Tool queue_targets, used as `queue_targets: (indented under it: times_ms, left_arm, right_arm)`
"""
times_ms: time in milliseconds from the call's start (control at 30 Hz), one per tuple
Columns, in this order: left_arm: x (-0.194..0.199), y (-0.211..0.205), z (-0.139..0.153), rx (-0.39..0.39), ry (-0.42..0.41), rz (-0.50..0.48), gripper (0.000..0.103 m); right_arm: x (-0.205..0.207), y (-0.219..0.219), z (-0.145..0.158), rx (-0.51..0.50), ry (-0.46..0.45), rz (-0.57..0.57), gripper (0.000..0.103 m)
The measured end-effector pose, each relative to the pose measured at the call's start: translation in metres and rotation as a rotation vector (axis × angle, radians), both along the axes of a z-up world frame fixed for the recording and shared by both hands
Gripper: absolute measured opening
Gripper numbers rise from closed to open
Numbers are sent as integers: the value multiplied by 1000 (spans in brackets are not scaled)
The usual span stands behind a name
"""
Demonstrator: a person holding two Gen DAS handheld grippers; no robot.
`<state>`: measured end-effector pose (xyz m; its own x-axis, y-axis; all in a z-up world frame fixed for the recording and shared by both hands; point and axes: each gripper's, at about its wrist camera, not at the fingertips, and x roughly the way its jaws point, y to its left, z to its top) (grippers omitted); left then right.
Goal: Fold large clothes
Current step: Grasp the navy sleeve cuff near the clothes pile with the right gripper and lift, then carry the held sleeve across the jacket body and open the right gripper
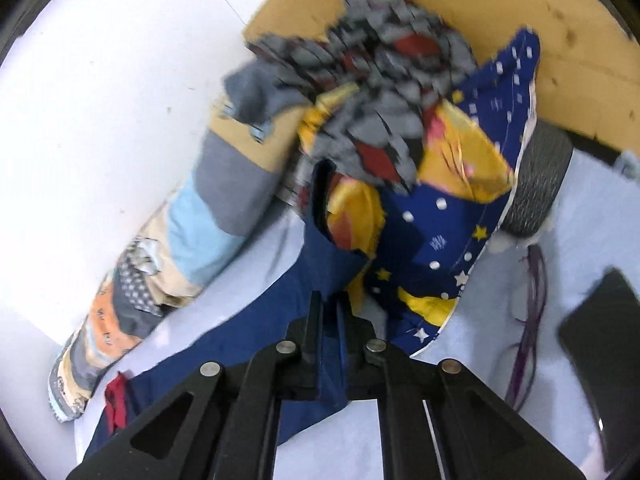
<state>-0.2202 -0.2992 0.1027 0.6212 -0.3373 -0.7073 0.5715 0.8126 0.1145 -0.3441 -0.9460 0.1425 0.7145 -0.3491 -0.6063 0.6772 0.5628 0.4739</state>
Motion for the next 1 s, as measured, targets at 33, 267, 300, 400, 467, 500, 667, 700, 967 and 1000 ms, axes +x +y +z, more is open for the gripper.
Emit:
queue_targets:
  times_ms: [33,267,300,400,467,500,667,700,967,1000]
  left_arm:
    - [-1,1,3,-6,-5,3,103]
    - [-1,15,15,-31,-37,27,103]
    - [-1,19,17,-37,-40,33,103]
    - [1,34,22,-51,-54,58,103]
    - [2,44,25,-60,-58,74,103]
    - [4,52,28,-67,-62,87,103]
    - [10,84,36,-110,-57,141,103]
    - [11,93,38,-122,-52,151,103]
    - [15,144,46,-151,-68,232,103]
    - [16,150,46,-156,-67,243,103]
  right_arm:
    - [-1,6,10,-11,-8,4,6]
    - [16,66,107,-107,-31,113,6]
    - [22,81,124,-125,-36,131,6]
    - [39,127,170,-151,-64,196,6]
    - [50,154,192,-162,-86,236,6]
    - [61,178,210,-178,-96,268,6]
    - [113,281,258,-223,-135,421,6]
    - [121,297,261,-231,-134,447,6]
    - [233,503,175,-203,-15,772,6]
    - [247,526,154,-191,14,801,6]
